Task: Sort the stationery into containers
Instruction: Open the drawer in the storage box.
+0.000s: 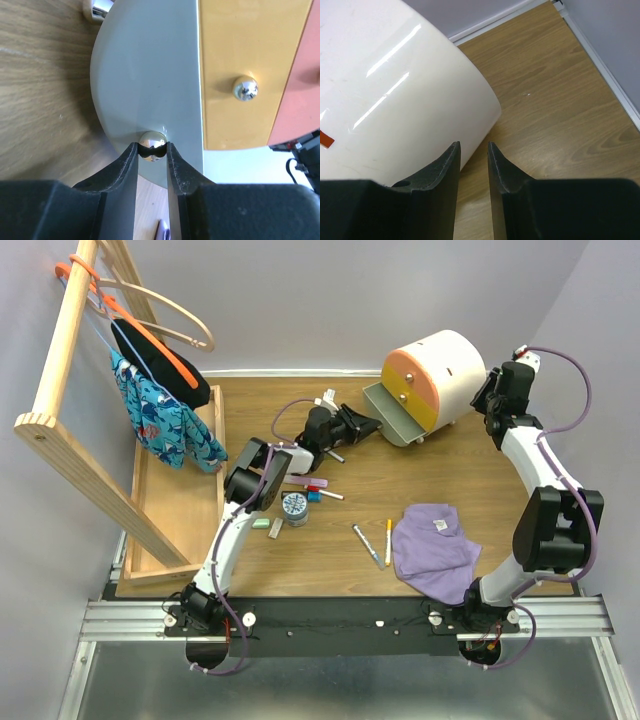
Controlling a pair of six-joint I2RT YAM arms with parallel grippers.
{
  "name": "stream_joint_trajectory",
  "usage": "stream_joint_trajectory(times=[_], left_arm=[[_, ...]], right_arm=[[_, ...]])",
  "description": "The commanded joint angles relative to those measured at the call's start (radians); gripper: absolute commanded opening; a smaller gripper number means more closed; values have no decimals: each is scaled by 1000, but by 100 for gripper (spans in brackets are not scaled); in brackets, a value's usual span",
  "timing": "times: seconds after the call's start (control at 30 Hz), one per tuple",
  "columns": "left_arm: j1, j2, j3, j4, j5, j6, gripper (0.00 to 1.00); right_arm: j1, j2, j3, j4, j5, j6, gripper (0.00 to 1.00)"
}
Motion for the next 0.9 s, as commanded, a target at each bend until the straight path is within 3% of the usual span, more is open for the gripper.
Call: stream_joint_trajectory(times=[0.0,0.23,0.27,0.3,0.33,0.63,0.87], left_arm=[[15,-76,-42,130,61,23,18],[23,-90,-80,170,85,8,18],[23,-92,-83,178,90,8,28],[24,-90,-85,178,90,8,56],[23,-89,-83,175,88,11,98],[27,-136,-119,172,120,35,99],[47,-299,-299,25,185,103,99]], right_arm=[[3,-30,-10,17,-13,-2,36],[3,-35,-18,18,-21,3,36],[3,-35,-18,18,-22,3,36],[3,-36,-20,18,-22,3,37],[3,-38,-23,21,-22,1,38],[3,-63,-39,12,-27,4,39],[3,-102,-62,-6,-71,29,40]])
